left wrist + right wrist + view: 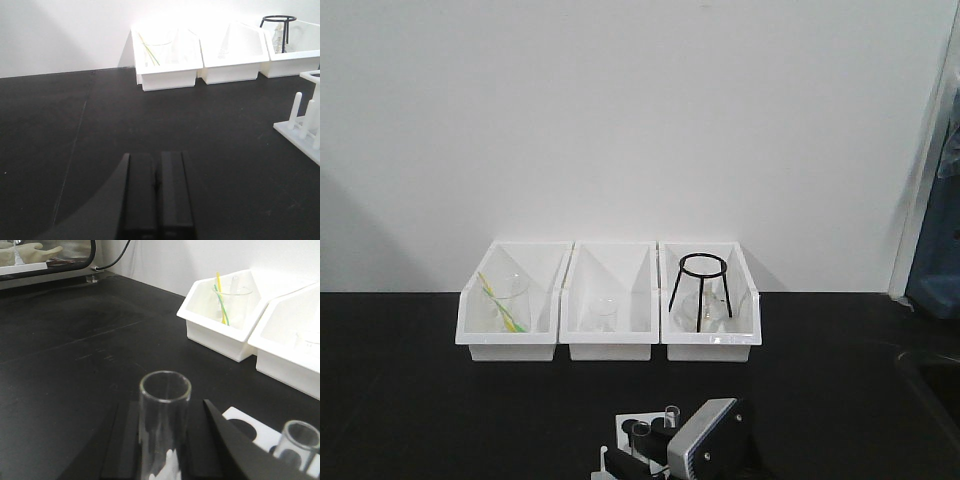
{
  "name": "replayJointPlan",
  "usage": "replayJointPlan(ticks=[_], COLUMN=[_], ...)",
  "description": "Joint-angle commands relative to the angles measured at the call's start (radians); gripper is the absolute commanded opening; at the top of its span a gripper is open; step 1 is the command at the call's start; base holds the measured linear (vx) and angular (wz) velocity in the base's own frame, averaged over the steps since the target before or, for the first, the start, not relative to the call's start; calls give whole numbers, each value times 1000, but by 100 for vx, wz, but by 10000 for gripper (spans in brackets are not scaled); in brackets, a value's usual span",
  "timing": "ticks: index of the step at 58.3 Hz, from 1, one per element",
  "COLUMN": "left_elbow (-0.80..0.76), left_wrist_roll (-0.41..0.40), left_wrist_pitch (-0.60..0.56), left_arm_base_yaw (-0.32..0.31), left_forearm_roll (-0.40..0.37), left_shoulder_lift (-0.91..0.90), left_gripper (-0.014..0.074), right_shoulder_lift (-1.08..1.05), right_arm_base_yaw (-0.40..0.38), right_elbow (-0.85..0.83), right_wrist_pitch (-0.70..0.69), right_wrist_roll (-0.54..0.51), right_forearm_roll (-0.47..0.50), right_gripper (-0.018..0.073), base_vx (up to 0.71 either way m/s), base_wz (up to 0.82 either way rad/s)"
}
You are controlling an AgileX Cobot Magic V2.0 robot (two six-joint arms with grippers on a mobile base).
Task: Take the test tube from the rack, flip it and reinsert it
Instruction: 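Close the right gripper around the clear glass test tube, then lift the test tube up out of the rack with the right gripper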
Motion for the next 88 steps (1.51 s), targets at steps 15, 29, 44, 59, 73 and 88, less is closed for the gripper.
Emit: replayJointPlan(ticks=[15, 29, 44, 59, 73, 88], left_elbow=[-4, -4, -4, -4, -4, -4], left_wrist_roll=[-9, -9, -9, -9, -9, -9], left_wrist_pitch=[-81, -81, -81, -81, -81, -81], left_arm_base_yaw=[0, 0, 0, 0, 0, 0], left_forearm_roll=[-2, -2, -2, -2, -2, -2], left_shoulder_lift=[-8, -8, -8, -8, -8, -8], left_gripper=[-6, -6, -6, -6, -6, -6], right_shoulder_lift=[-136, -408, -519, -519, -519, -495], right_arm_base_yaw=[0, 0, 0, 0, -12, -18], right_elbow=[-30, -190, -385, -385, -417, -310], right_wrist_pitch=[-73, 315, 729, 826, 870, 619], right_wrist_roll=[26, 138, -174, -512, 282, 348], right_forearm_roll=[2, 4, -384, -853, -154, -81], right_gripper=[-15, -13, -13, -9, -7, -7], base_vx=[0, 0, 0, 0, 0, 0], base_wz=[0, 0, 0, 0, 0, 0])
